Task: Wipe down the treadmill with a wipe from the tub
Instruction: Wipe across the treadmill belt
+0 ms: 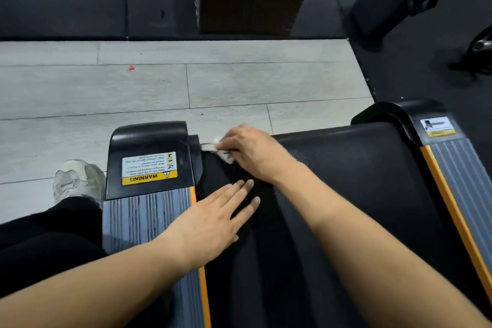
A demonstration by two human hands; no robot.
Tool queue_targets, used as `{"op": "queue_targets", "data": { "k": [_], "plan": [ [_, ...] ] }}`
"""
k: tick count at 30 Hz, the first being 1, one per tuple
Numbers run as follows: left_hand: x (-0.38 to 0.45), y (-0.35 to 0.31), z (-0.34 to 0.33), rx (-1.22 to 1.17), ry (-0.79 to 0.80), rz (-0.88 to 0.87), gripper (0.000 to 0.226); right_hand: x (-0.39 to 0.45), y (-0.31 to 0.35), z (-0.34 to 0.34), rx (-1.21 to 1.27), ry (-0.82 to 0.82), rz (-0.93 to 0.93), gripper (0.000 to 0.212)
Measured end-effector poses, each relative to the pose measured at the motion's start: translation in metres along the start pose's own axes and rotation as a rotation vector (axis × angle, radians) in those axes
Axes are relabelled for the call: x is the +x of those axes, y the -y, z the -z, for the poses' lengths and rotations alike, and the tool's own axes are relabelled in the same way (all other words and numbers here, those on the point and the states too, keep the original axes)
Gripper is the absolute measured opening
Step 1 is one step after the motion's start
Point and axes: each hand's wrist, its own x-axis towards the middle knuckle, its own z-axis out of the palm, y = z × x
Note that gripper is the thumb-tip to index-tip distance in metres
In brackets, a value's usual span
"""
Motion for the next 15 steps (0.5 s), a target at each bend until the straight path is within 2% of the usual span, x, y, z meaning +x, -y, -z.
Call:
{"op": "queue_targets", "data": {
  "k": [2,5,8,11,15],
  "plan": [
    [-0.001,0.004,0.001,0.018,-0.029,-0.002,0.077,-0.023,-0.037,0.004,-0.056,-0.096,-0.095,0.024],
    [0.001,0.005,0.006,0.004,-0.077,-0.008,0.079,-0.056,-0.095,0.010,-0.099,-0.317,-0.432,0.018],
    [0.001,0.002,0.008,0.000,-0.077,0.010,0.071,-0.061,-0.095,0.003,-0.031,-0.393,-0.610,0.021],
    [0.001,-0.002,0.009,-0.012,-0.071,0.029,0.073,-0.043,-0.054,-0.012,0.039,-0.411,-0.536,0.023],
    [0.002,-0.001,0.007,-0.022,-0.052,0.041,0.075,-0.026,-0.005,-0.029,0.148,-0.356,-0.248,0.019]
  ]
}}
